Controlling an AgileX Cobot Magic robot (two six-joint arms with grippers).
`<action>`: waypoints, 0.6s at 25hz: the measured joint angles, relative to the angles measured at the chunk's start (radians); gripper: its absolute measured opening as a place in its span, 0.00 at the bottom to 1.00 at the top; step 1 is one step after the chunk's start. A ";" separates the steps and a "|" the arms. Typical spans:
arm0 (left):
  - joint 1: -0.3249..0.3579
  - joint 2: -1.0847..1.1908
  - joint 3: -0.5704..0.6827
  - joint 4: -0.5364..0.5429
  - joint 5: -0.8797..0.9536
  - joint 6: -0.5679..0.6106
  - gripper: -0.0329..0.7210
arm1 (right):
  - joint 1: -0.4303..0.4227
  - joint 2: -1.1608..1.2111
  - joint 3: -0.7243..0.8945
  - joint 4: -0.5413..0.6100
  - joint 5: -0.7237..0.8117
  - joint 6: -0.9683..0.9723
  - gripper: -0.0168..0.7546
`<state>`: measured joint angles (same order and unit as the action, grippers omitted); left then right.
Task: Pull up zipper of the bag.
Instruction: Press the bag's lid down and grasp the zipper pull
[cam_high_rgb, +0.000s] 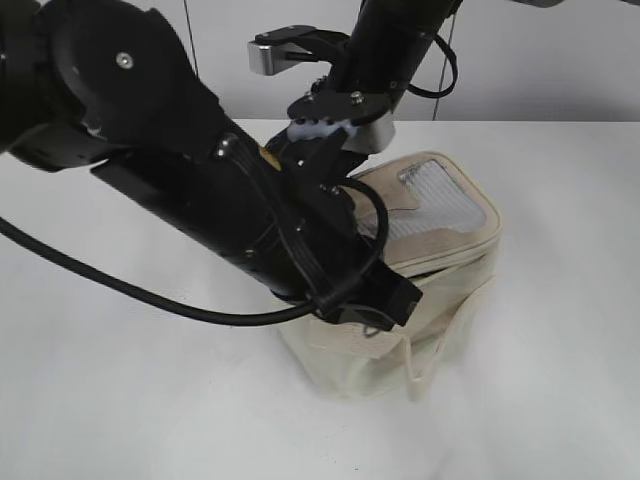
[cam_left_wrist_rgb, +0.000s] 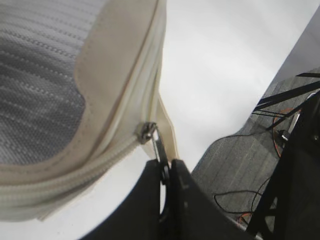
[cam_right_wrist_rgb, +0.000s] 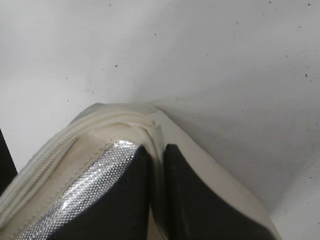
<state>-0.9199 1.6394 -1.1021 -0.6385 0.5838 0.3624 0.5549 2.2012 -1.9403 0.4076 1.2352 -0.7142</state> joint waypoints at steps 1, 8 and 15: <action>0.001 0.000 0.000 0.017 0.015 -0.016 0.05 | 0.000 0.000 0.000 0.005 0.000 0.000 0.10; 0.023 -0.011 -0.006 0.156 0.127 -0.167 0.05 | -0.002 0.000 0.000 0.030 -0.002 0.029 0.10; 0.078 -0.072 -0.011 0.318 0.233 -0.321 0.05 | -0.004 0.000 0.000 0.051 -0.027 0.084 0.09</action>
<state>-0.8416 1.5672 -1.1129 -0.3202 0.8168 0.0417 0.5514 2.2012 -1.9403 0.4591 1.2083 -0.6300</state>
